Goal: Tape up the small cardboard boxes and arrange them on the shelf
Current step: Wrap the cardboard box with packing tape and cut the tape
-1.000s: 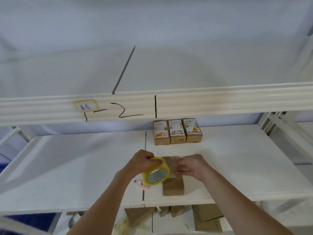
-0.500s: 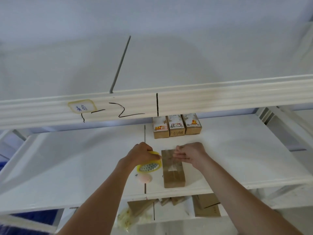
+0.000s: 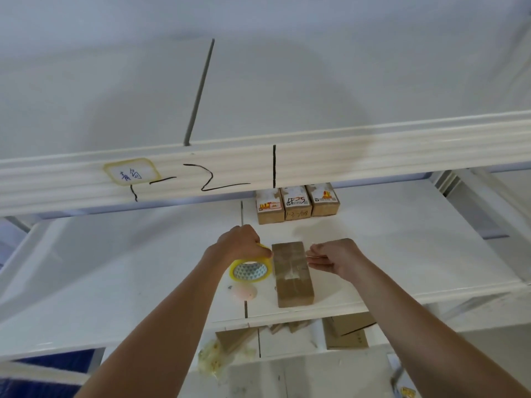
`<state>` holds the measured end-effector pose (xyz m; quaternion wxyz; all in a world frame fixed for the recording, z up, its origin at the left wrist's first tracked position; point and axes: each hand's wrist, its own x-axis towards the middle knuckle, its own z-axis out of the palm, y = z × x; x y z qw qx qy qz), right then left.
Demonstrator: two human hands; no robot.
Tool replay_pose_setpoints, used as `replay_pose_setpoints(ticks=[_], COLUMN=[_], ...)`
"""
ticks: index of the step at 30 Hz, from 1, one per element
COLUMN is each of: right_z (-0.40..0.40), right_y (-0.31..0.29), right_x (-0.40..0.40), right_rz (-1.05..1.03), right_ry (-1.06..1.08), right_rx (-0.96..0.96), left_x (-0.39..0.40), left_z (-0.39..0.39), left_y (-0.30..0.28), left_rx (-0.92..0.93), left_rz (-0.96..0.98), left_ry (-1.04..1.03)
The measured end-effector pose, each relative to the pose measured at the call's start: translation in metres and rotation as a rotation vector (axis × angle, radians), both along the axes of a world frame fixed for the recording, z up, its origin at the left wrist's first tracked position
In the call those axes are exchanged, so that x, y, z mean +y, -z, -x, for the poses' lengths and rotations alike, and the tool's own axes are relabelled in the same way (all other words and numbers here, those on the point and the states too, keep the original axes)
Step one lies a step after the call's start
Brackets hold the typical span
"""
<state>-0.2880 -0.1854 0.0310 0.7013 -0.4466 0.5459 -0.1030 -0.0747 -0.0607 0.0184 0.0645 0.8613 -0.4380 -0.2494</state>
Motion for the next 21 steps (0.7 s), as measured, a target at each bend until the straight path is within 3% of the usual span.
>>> replay_pose_setpoints(ticks=[4, 15, 21], right_z=[-0.003, -0.006, -0.002], right_y=[0.003, 0.029, 0.042], right_x=[0.000, -0.005, 0.000], right_rz=[-0.048, 0.129, 0.168], right_ry=[0.052, -0.028, 0.032], right_rx=[-0.010, 0.225, 0.288], left_x=[0.000, -0.003, -0.005], left_z=[-0.002, 0.010, 0.020], left_y=[0.004, 0.005, 0.012], left_rx=[-0.037, -0.207, -0.278], left_rz=[-0.053, -0.155, -0.201], left_ry=[-0.030, 0.015, 0.066])
